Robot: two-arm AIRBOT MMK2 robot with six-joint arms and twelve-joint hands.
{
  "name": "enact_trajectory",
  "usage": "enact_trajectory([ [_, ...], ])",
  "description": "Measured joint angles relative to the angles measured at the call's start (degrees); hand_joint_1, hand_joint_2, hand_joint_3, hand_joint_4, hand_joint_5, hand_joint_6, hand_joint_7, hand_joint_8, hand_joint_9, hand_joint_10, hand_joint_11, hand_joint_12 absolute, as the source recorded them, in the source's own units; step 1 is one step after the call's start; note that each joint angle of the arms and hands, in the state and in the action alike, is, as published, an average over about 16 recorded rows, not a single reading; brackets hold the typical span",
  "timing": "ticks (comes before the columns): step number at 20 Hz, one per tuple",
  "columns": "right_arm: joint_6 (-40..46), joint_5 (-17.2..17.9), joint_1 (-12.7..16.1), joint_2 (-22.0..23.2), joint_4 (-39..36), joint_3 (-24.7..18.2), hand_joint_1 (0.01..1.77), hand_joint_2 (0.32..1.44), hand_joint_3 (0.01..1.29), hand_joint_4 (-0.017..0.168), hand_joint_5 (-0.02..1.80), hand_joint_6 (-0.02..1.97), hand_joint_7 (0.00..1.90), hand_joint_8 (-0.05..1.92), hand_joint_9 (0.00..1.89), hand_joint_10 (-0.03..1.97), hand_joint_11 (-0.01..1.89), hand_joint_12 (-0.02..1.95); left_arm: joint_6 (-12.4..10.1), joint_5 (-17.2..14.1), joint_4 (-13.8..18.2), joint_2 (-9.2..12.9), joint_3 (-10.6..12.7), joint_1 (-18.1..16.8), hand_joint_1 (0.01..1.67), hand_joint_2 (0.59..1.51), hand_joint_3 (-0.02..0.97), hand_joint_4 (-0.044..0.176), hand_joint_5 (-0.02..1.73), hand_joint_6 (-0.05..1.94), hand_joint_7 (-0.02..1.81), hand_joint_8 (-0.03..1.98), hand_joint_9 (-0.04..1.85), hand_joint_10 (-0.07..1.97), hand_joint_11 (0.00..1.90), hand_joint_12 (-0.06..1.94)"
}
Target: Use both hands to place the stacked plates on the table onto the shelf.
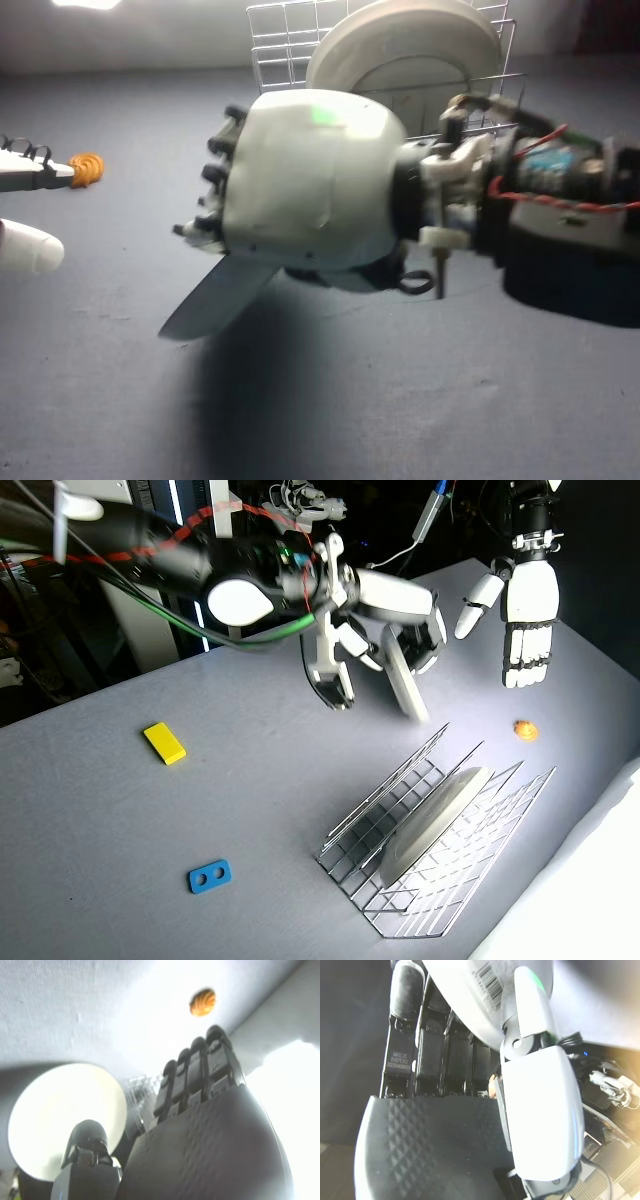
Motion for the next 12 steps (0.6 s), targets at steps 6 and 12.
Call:
enact_trajectory([
  [6,5.36,-1.98,4.43,7.51,-0.02,-5.67,1.2,1.08,0.01,0.001,0.74,1.14,0.94,1.18,0.98,1.02,0.81,1.52,0.08,-0.16,0.06,0.25,0.67,-0.44,0.02,1.177,0.014,0.002,0.02,0.0,0.03,0.0,0.02,0.01,0.02,0.01],
  [12,15.1,-4.78,8.55,12.69,-0.2,-7.98,1.2,1.08,0.01,-0.001,0.76,1.08,0.93,1.2,0.97,1.09,0.82,1.56,0.18,-1.17,0.24,0.39,1.32,-0.6,0.02,1.171,0.014,0.001,0.02,0.0,0.02,0.0,0.02,0.01,0.02,0.01],
])
